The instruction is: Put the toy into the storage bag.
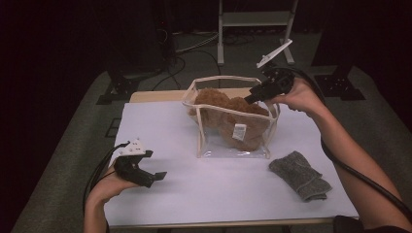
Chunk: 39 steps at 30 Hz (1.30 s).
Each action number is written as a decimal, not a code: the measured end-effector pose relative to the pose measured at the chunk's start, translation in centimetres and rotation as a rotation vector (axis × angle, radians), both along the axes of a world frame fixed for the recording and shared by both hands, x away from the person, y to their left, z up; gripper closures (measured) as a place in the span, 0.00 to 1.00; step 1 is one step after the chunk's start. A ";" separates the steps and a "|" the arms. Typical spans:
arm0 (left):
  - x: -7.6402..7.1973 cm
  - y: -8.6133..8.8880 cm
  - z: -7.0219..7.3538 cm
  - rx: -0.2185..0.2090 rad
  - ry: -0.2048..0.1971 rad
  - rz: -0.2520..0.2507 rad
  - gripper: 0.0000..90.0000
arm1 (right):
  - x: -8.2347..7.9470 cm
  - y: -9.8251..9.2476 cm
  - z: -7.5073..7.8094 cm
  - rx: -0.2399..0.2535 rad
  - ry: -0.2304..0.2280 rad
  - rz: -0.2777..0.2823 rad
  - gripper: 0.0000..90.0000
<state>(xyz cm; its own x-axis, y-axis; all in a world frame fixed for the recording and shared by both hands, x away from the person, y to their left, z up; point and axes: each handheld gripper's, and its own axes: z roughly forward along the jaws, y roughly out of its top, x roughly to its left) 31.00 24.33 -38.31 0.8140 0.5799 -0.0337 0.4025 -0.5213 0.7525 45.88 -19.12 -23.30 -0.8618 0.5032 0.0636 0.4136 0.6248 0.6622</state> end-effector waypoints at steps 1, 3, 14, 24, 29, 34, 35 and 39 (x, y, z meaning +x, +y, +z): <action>0.1 -0.1 -0.1 0.000 0.000 0.000 0.04 | -0.2 -0.3 0.1 0.008 0.003 -0.008 0.56; 0.1 -0.1 -0.2 0.002 0.004 -0.001 0.04 | -0.4 -0.6 0.2 0.018 0.001 -0.011 0.56; 0.0 0.3 -0.5 -0.002 0.013 0.005 0.04 | -2.4 -3.9 0.6 0.084 -0.022 -0.047 0.52; 0.0 0.3 -0.5 0.001 0.016 0.007 0.04 | -3.6 -6.6 0.9 0.133 -0.025 -0.094 0.49; 0.0 0.3 -0.4 -0.001 0.011 0.005 0.04 | -4.4 -7.8 0.7 0.136 -0.025 -0.113 0.49; -0.1 0.3 -0.4 0.002 0.011 0.011 0.04 | -5.0 -8.7 0.2 0.133 -0.017 -0.127 0.47; -0.1 0.4 -0.4 0.002 0.010 0.012 0.04 | -5.0 -8.8 0.1 0.132 -0.016 -0.129 0.47; -0.1 0.5 -0.3 -0.003 0.007 0.016 0.04 | -5.5 -9.5 -0.3 0.136 -0.015 -0.138 0.47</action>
<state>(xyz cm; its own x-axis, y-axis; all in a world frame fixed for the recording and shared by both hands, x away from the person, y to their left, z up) 30.88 24.84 -38.57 0.8043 0.5929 -0.0411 0.4160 -0.5122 0.7514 40.37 -28.59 -23.56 -0.7865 0.6044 0.1268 0.4788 0.4671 0.7433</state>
